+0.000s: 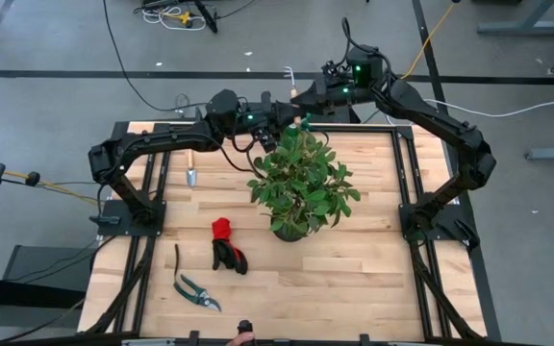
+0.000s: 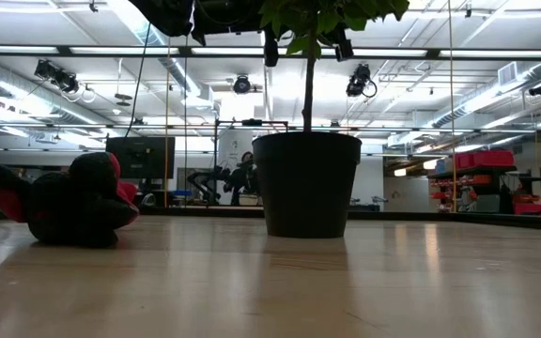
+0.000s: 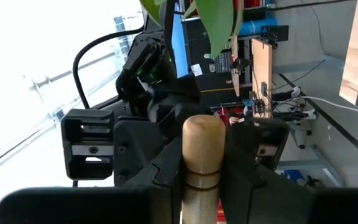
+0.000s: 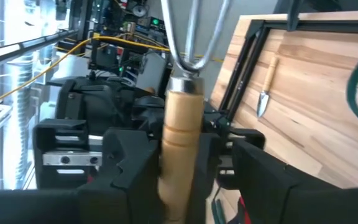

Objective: Pick & Place Garden tools in Gardening bag
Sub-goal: Put the brown hand rake into the gardening bag

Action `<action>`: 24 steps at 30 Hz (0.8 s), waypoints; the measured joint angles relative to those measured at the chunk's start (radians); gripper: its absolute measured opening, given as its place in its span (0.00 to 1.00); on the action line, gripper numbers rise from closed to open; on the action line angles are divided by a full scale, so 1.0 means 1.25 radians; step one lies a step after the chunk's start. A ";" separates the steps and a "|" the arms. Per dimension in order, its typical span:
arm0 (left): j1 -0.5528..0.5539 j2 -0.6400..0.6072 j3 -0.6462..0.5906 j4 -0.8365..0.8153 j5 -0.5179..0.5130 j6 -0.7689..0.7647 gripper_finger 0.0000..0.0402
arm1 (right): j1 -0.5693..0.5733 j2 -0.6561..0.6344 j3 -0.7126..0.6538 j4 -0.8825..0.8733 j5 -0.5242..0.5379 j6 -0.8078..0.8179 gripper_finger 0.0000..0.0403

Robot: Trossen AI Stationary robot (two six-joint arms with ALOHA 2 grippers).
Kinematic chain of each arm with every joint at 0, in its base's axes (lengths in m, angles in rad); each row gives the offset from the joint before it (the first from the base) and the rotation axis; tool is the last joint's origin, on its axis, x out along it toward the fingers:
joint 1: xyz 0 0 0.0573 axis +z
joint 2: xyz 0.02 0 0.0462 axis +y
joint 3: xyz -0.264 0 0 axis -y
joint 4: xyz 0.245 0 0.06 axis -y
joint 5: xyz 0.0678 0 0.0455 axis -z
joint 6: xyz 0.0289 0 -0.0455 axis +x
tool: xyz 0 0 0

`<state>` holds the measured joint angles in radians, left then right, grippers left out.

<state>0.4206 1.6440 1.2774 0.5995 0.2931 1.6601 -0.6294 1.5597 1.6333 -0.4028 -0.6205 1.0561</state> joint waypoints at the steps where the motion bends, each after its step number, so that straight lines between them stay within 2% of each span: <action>1: 0.000 0.000 0.000 0.000 -0.003 0.000 0.20 | -0.003 0.000 0.000 -0.006 0.001 -0.002 0.50; 8: 0.000 0.001 0.000 -0.014 -0.006 0.000 0.19 | -0.030 0.000 0.000 -0.007 0.000 -0.013 0.49; 20: 0.000 0.001 0.000 -0.023 -0.072 -0.002 0.19 | -0.069 -0.007 0.000 0.006 -0.043 -0.011 0.49; 24: 0.001 0.001 0.000 -0.023 -0.073 -0.054 0.20 | -0.088 -0.018 0.000 0.034 -0.045 -0.014 0.49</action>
<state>0.4217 1.6447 1.2774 0.5705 0.2022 1.5926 -0.7389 1.5375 1.6333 -0.3603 -0.6773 1.0384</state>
